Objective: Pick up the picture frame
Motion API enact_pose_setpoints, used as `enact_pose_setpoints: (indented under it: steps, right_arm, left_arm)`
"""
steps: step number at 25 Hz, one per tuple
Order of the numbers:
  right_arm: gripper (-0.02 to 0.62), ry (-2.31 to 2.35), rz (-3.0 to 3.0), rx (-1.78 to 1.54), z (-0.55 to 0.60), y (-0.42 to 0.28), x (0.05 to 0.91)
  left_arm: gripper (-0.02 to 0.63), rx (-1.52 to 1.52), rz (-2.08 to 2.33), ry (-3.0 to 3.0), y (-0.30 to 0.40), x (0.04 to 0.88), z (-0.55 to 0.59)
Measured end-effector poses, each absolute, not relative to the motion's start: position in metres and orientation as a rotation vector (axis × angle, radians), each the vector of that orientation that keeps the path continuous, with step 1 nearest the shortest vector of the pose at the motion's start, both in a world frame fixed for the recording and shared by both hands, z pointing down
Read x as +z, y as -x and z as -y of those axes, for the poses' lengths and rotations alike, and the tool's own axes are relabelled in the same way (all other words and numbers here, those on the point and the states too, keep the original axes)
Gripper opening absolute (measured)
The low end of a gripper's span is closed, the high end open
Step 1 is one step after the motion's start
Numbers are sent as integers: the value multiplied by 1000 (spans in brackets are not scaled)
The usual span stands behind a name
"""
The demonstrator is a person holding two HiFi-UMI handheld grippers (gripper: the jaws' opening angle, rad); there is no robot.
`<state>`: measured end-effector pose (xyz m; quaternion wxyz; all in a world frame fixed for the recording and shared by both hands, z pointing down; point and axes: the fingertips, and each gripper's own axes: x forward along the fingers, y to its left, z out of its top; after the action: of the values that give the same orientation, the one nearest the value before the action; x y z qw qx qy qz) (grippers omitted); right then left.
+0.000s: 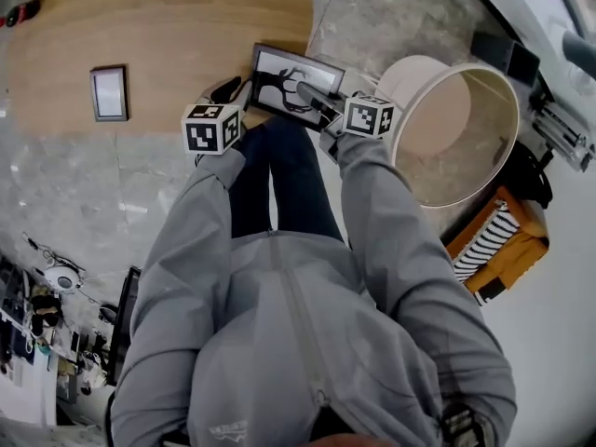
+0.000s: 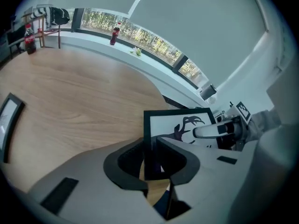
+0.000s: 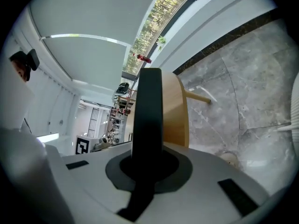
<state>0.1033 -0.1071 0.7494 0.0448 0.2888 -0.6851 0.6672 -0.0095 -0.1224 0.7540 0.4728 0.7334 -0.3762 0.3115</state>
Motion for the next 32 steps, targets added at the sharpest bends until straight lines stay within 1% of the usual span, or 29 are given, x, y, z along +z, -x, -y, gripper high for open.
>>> enact_pose_setpoints:
  steps: [3,10,20,27,32]
  right_arm:
    - [37,-895,2049,1968,100,-91,728]
    - [37,-914,1995,1807,88,-71,668]
    - [37,-1046,1946,1595,64,-62,583]
    - [37,-1069,2018,1320,52,-60,521]
    - [37,-1203,2076,1183,61,-64,463]
  left_arm:
    - [60,726,918,-1803,24,715,115]
    - [20,665,910,-1855,43,626,93]
    - [18,585,920,-1950,61,522,68]
    - [18,521,950,-2016,66,458,61]
    - [18,451,1034,-2035,75,418,64]
